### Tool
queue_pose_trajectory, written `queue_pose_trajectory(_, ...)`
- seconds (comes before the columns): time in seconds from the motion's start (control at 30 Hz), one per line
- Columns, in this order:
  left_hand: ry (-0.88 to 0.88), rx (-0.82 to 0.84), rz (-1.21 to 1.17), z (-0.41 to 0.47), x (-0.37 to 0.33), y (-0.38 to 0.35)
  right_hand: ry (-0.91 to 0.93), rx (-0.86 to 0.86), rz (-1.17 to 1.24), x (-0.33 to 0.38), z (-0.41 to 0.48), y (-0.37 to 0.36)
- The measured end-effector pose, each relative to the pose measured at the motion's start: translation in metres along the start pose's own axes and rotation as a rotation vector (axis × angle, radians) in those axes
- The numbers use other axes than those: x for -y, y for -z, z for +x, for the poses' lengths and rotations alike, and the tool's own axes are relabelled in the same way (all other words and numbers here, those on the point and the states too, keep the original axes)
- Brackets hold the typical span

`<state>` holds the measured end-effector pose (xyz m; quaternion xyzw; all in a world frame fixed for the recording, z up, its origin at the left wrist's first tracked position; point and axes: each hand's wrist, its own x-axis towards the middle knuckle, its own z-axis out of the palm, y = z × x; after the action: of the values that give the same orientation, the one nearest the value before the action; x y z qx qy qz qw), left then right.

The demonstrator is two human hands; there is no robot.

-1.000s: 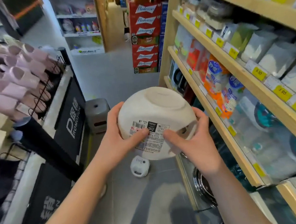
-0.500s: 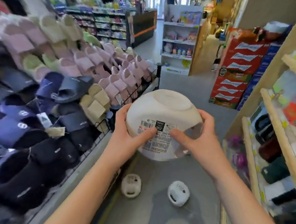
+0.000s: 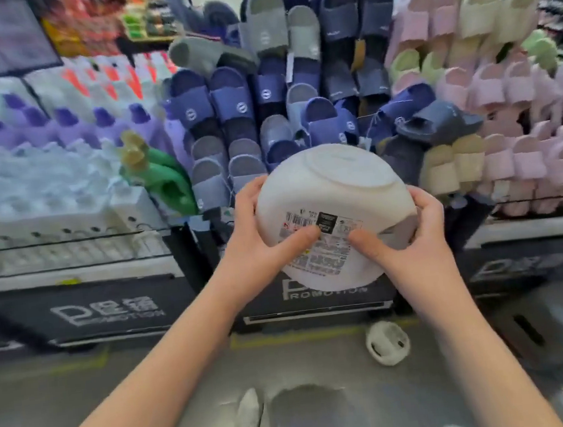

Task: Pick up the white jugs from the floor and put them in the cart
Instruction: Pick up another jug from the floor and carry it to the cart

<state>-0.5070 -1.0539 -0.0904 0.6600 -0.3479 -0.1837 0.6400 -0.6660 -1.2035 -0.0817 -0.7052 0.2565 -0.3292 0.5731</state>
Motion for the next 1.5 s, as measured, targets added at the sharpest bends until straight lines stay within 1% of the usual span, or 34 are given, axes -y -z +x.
queue_pose_trajectory(0.17, 0.045, -0.293, 0.077, -0.072, -0.002, 0.085, 0.031, 0.310, 0.096, 0.011, -0.011, -0.091)
queue_pose_trajectory(0.33, 0.070, -0.576, 0.147, -0.147, -0.010, 0.157, 0.055, 0.524, 0.168, 0.026, -0.041, -0.186)
queue_pose_trajectory(0.47, 0.096, -0.753, 0.156, -0.197, -0.018, 0.211, 0.054, 0.696, 0.190, 0.044, -0.063, -0.257)
queue_pose_trajectory(0.57, 0.077, -0.884, 0.171, -0.231, -0.017, 0.254, 0.086, 0.824, 0.193, 0.054, -0.082, -0.318)
queue_pose_trajectory(0.7, 0.064, -1.017, 0.140, -0.278, -0.009, 0.317, 0.109, 0.951, 0.167, 0.064, -0.118, -0.399)
queue_pose_trajectory(0.87, 0.096, -1.123, 0.138, -0.337, 0.001, 0.421, 0.144, 1.063, 0.167, 0.086, -0.167, -0.514)
queue_pose_trajectory(0.97, 0.080, -1.196, 0.151, -0.377, 0.005, 0.492, 0.190, 1.131, 0.183, 0.098, -0.204, -0.595)
queue_pose_trajectory(1.07, 0.101, -1.240, 0.170, -0.417, 0.004, 0.566, 0.177, 1.177, 0.196, 0.114, -0.245, -0.675)
queue_pose_trajectory(1.27, 0.130, -1.287, 0.234, -0.483, -0.003, 0.718, 0.175, 1.252, 0.256, 0.150, -0.314, -0.832)
queue_pose_trajectory(1.37, 0.136, -1.308, 0.236, -0.509, 0.001, 0.778, 0.176, 1.286, 0.263, 0.165, -0.340, -0.893)
queue_pose_trajectory(1.5, 0.154, -1.323, 0.224, -0.529, 0.001, 0.850, 0.172, 1.286, 0.250, 0.186, -0.364, -0.966)
